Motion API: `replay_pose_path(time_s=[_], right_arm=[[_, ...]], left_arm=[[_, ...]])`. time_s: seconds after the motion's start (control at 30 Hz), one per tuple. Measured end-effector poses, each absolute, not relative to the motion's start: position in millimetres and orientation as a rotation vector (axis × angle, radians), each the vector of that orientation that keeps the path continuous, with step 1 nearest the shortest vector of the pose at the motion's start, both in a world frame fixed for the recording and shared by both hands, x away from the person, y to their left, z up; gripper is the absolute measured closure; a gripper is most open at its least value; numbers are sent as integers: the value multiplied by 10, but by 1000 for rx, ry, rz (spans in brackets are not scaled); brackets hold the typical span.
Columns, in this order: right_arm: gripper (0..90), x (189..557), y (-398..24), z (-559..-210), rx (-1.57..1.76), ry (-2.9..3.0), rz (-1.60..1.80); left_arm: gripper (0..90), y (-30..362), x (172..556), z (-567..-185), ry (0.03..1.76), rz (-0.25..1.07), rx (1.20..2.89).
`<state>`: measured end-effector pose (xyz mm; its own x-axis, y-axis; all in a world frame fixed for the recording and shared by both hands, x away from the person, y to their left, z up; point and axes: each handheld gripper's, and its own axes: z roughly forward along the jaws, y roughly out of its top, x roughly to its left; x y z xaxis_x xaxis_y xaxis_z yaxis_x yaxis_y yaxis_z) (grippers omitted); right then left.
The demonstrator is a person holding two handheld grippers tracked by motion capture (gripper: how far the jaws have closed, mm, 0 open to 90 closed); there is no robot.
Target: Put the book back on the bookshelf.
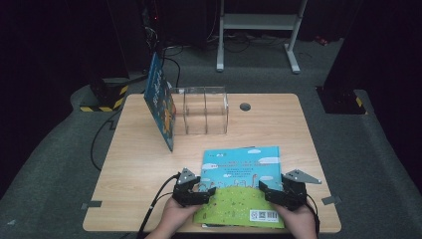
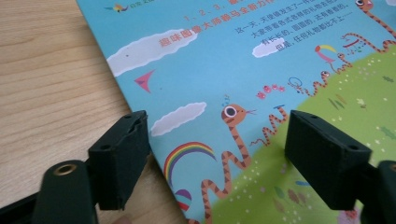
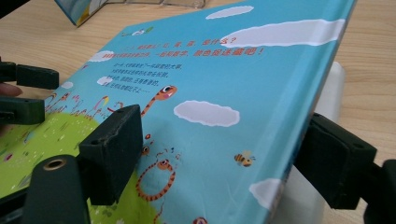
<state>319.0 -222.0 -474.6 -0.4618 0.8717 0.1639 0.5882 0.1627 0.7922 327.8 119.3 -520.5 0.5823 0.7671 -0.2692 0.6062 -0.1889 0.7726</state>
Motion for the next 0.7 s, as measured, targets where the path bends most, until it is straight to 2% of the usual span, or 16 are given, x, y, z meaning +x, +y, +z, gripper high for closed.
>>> replay_pose_path(time_s=[0.17,0.3,0.4,0.5,0.7], right_arm=[[254,3018,-2273,-4719,1386,2087,1190],[277,3000,-2244,-4692,1406,2078,1167],[300,3015,-2234,-4676,1437,2070,1165],[315,3123,-2200,-4646,1434,2037,1149],[313,3301,-2223,-4631,1438,2029,1138]], left_arm=[[215,1250,3105,-5247,1162,105,1859],[210,1235,3112,-5253,1180,97,1849],[220,1215,3127,-5234,1168,144,1857],[267,1165,3189,-5198,1137,220,1886],[276,1132,3397,-5199,1137,225,1879]])
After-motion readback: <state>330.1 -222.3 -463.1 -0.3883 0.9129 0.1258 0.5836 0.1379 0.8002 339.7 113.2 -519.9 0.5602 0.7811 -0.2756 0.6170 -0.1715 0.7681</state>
